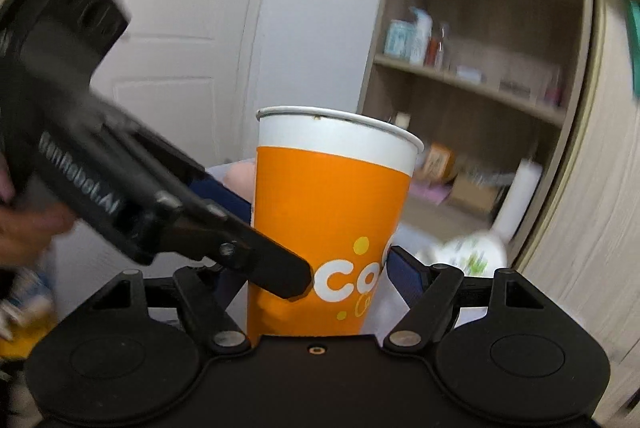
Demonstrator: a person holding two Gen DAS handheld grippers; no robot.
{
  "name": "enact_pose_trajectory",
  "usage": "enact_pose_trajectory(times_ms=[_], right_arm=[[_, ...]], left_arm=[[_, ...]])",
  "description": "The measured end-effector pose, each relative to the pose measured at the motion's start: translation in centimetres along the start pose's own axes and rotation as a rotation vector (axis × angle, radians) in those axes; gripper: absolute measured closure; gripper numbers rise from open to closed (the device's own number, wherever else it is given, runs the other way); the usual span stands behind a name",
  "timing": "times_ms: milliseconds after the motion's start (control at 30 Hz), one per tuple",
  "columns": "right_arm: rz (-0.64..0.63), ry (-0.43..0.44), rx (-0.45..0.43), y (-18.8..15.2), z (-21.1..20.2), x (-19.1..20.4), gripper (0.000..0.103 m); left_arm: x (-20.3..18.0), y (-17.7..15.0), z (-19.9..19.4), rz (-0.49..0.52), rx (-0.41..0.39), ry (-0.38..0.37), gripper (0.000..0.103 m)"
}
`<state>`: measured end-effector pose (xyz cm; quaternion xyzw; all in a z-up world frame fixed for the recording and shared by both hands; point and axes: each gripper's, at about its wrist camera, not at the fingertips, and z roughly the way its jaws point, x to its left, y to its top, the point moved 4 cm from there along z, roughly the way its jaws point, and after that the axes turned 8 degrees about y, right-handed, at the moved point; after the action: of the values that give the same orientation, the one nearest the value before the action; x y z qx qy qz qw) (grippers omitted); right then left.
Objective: Flip cup upright
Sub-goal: 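Lower the upright orange cup onto the cloth with the right gripper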
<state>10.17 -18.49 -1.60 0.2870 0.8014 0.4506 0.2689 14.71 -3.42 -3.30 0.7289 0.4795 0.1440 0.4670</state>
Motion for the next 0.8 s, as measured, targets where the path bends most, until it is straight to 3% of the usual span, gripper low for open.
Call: enact_pose_trajectory(times_ms=[100, 300, 500, 800], right_arm=[[-0.016, -0.051, -0.011, 0.2, 0.8, -0.7, 0.023], [0.090, -0.060, -0.061, 0.1, 1.3, -2.8, 0.023], [0.100, -0.124, -0.083, -0.8, 2.6, -2.6, 0.023], [0.119, -0.120, -0.106, -1.4, 3.6, -2.5, 0.023]], left_arm=[[0.5, 0.7, 1.0, 0.009, -0.013, 0.007, 0.042], [0.7, 1.8, 2.7, 0.039, -0.032, 0.041, 0.042], [0.3, 1.6, 3.7, 0.083, -0.051, 0.096, 0.042], [1.5, 1.4, 4.0, 0.072, -0.074, 0.105, 0.042]])
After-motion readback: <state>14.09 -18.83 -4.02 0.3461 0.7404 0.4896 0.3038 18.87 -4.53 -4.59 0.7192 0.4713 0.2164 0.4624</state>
